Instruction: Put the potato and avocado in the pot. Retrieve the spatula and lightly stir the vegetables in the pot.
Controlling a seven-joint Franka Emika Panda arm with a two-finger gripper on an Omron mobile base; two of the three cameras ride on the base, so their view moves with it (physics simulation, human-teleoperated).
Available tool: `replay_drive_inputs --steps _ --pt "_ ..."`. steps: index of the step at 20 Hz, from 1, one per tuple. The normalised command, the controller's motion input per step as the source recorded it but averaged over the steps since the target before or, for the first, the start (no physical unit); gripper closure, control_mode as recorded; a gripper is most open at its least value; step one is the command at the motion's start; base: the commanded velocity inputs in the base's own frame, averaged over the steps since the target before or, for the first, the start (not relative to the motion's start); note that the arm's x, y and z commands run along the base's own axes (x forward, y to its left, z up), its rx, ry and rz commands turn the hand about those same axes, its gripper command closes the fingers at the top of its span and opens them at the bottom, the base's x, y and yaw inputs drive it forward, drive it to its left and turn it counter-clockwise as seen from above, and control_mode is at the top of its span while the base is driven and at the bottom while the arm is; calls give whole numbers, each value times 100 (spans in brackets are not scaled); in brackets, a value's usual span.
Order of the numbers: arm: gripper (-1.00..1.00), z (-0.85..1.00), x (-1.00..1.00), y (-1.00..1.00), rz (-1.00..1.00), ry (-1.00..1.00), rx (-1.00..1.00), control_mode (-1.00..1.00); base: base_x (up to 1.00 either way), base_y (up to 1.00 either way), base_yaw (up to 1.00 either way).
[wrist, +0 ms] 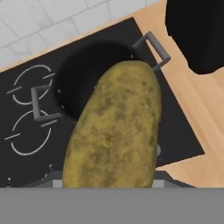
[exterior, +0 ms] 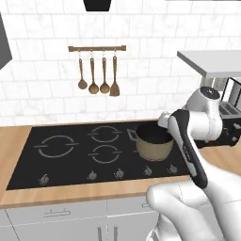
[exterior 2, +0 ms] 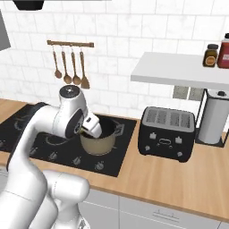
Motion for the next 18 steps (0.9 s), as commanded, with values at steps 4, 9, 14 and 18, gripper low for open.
replay_drive_inputs --steps 4,9,14,18 --pt "100 -7 100 1 10 4 -2 -100 0 0 0" --pt "100 -43 82 2 6 0 -7 -100 0 0 0" --pt "100 -59 44 11 3 0 -9 -100 0 0 0" --pt "100 -57 24 4 1 0 -8 -100 0 0 0"
